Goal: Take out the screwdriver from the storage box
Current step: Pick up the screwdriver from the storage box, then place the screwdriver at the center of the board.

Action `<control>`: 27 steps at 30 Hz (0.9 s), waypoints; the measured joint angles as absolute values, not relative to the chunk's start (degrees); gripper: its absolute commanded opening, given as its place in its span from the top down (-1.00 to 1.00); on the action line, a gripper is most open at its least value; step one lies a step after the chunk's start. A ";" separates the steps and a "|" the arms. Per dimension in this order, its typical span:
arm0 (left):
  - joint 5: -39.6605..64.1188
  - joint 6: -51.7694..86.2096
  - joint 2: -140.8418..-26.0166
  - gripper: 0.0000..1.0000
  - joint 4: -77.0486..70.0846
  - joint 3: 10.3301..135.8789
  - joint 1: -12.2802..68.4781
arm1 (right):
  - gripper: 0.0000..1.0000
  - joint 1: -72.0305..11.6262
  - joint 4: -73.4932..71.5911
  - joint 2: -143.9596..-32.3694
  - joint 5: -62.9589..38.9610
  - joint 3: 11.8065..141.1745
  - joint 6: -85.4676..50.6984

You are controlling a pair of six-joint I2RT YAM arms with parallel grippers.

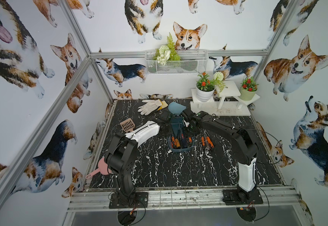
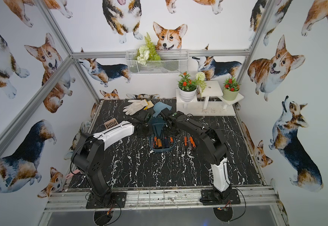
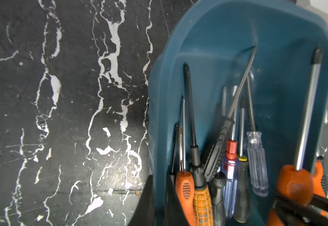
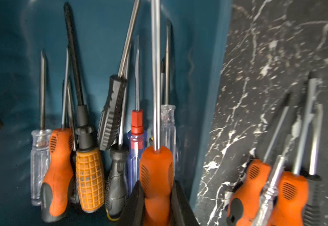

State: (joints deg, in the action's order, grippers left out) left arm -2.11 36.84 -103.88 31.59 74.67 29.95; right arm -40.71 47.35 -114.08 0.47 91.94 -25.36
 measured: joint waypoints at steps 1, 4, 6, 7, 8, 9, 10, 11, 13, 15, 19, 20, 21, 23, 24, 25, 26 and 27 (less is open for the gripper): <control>-2.13 36.86 -103.98 1.00 31.86 74.83 29.93 | 1.00 -40.64 47.09 -114.08 -0.62 91.94 -25.39; -2.13 36.86 -104.09 1.00 32.03 74.98 29.93 | 1.00 -40.47 46.46 -114.08 -2.81 91.94 -25.39; -2.11 36.86 -104.27 1.00 32.18 75.11 29.93 | 1.00 -40.51 45.84 -114.06 -4.58 91.94 -25.41; -2.11 36.84 -104.44 1.00 32.18 75.22 29.93 | 1.00 -40.51 45.45 -114.06 -5.17 91.94 -25.43; -2.13 36.86 -104.64 1.00 32.14 75.22 29.93 | 1.00 -40.51 44.93 -114.06 -6.02 91.94 -25.45; -2.02 36.86 -104.77 1.00 32.18 75.22 29.95 | 1.00 -40.53 44.42 -114.06 -6.81 91.90 -25.67; -1.93 36.88 -104.81 1.00 32.21 75.22 29.93 | 1.00 -40.53 43.94 -114.06 -7.68 91.88 -25.87; -1.80 36.88 -104.81 1.00 32.18 75.22 29.93 | 1.00 -40.53 43.51 -114.08 -8.51 91.90 -26.02; -1.78 36.88 -104.81 1.00 32.14 75.22 29.95 | 1.00 -40.51 42.70 -114.10 -9.58 91.88 -26.96; -1.65 36.91 -104.81 1.00 32.14 75.22 29.95 | 1.00 -40.51 41.41 -114.06 -10.13 91.37 -27.20; -1.58 36.93 -104.81 1.00 32.12 75.20 29.98 | 1.00 -40.45 40.51 -113.93 -11.46 90.70 -28.01; -1.58 36.93 -104.81 1.00 32.12 75.20 29.98 | 1.00 -40.38 39.97 -113.51 -11.53 90.26 -28.42; -1.58 36.93 -104.81 1.00 32.08 75.16 29.98 | 1.00 -40.29 39.38 -112.90 -11.62 89.52 -28.40; -1.58 36.99 -104.73 1.00 31.94 74.91 29.95 | 1.00 -39.75 37.82 -110.50 -12.38 86.80 -28.62; -1.56 37.10 -104.66 1.00 31.94 74.87 29.95 | 1.00 -39.29 36.67 -109.10 -12.86 85.25 -28.84; -1.56 37.10 -104.64 1.00 31.94 74.85 29.95 | 1.00 -38.81 35.86 -108.05 -13.45 84.14 -28.99; -1.56 37.10 -104.62 1.00 31.90 74.85 29.95 | 1.00 -38.20 35.14 -106.94 -13.76 83.11 -29.10; -1.56 37.10 -104.60 1.00 31.90 74.83 29.95 | 1.00 -37.58 34.37 -105.95 -14.00 82.24 -29.41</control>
State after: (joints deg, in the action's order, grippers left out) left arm -1.56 37.10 -104.60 31.90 74.83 29.95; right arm -37.58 34.37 -105.95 -14.00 82.24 -29.41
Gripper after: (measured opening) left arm 0.117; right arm 0.234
